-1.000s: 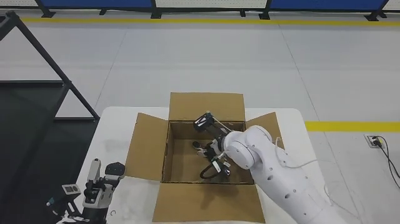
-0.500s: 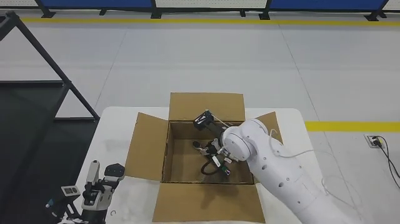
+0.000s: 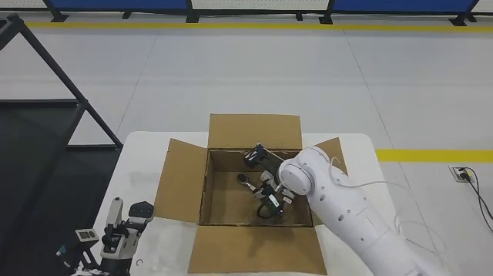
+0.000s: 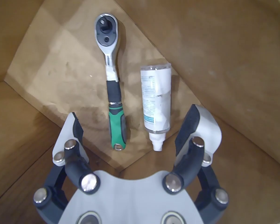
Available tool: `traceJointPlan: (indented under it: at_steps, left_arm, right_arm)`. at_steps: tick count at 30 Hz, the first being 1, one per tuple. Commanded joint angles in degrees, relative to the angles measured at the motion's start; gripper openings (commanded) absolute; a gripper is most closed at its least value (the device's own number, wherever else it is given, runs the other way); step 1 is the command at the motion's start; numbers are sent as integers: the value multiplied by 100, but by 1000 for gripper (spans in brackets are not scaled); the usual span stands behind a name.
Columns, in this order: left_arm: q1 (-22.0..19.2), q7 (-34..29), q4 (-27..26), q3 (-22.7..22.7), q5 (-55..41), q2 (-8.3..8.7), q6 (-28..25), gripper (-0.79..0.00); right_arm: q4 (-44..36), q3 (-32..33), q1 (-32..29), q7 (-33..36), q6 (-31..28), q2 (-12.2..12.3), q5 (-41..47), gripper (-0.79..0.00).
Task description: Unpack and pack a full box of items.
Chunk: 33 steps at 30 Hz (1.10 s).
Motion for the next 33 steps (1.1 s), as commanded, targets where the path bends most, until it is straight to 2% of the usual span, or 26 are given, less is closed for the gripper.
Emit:
traceJointPlan:
  at_steps: [1,3,4,8,10,12,16,22,27,30,33]
  left_arm:
    - [0,0,0,0,0,0,0,0]
    - [0,0,0,0,0,0,0,0]
    - [0,0,0,0,0,0,0,0]
    - [0,0,0,0,0,0,0,0]
    - [0,0,0,0,0,0,0,0]
    - [0,0,0,0,0,0,0,0]
    - [0,0,0,0,0,0,0,0]
    - [0,0,0,0,0,0,0,0]
    - [0,0,0,0,0,0,0,0]
    - [0,0,0,0,0,0,0,0]
    - [0,0,0,0,0,0,0,0]
  right_arm:
    - [194,-64,62,-32,-3,-51,-29,-34]
    - [357,-137,116,-44,8,-114,-31,-43]
    - [438,-171,148,-49,25,-147,-37,-129]
    - [784,-269,279,-91,143,-279,-16,-228]
    - [927,-323,334,-116,214,-346,-28,-317]
    - [1077,-370,389,-126,272,-407,-48,-372]
    - [1322,-459,471,-135,360,-527,-85,-292]
    - [1646,-525,557,-194,331,-676,-66,-283]
    - [1886,-565,602,-214,299,-789,-39,-403]
    - [2020,-577,620,-247,272,-852,-17,-502]
    - [2156,-580,655,-267,232,-905,-4,-539]
